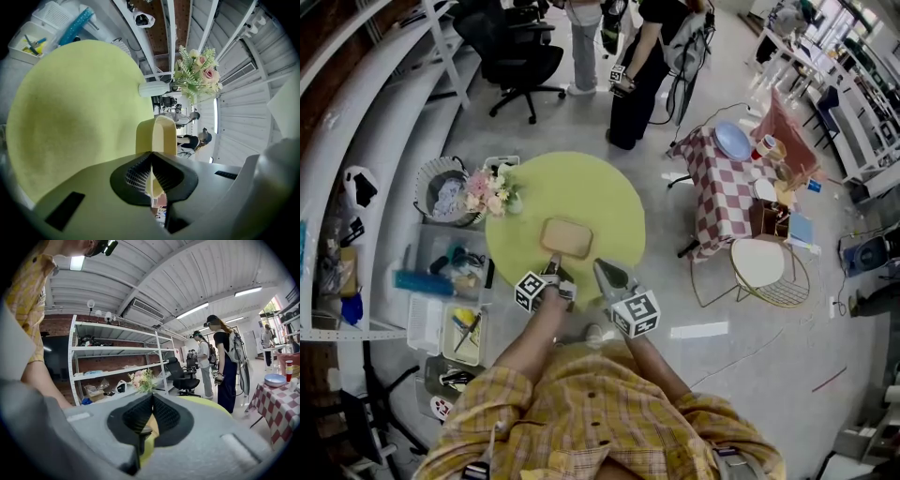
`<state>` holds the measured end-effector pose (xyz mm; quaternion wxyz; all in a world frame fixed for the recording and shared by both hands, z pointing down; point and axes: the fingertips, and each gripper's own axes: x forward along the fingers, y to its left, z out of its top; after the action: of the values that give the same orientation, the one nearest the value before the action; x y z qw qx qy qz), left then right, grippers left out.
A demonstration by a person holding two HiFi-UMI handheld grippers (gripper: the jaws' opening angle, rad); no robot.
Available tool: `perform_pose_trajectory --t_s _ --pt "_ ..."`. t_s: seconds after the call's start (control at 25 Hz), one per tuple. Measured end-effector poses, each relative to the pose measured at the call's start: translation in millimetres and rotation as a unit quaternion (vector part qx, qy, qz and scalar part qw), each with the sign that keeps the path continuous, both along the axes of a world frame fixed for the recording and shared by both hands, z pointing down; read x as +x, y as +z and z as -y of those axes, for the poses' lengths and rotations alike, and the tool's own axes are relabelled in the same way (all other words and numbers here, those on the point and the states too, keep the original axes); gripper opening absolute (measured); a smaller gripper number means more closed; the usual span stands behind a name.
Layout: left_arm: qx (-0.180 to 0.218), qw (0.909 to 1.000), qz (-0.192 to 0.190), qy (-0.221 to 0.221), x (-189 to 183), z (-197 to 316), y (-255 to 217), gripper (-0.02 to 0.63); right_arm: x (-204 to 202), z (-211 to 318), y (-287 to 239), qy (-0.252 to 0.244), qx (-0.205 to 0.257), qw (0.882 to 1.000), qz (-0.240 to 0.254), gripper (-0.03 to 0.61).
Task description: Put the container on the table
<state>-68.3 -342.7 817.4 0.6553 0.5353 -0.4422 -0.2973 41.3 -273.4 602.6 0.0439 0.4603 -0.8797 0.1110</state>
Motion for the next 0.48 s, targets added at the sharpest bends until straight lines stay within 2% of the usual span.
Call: perform_pose_trajectory --t_s 0.48 --pt "-0.015 0.9999 0.008 -0.003 0.7 1.5 15.6 0.017 1.5 3.5 3.8 -0.008 -0.004 1.0 0.0 -0.002"
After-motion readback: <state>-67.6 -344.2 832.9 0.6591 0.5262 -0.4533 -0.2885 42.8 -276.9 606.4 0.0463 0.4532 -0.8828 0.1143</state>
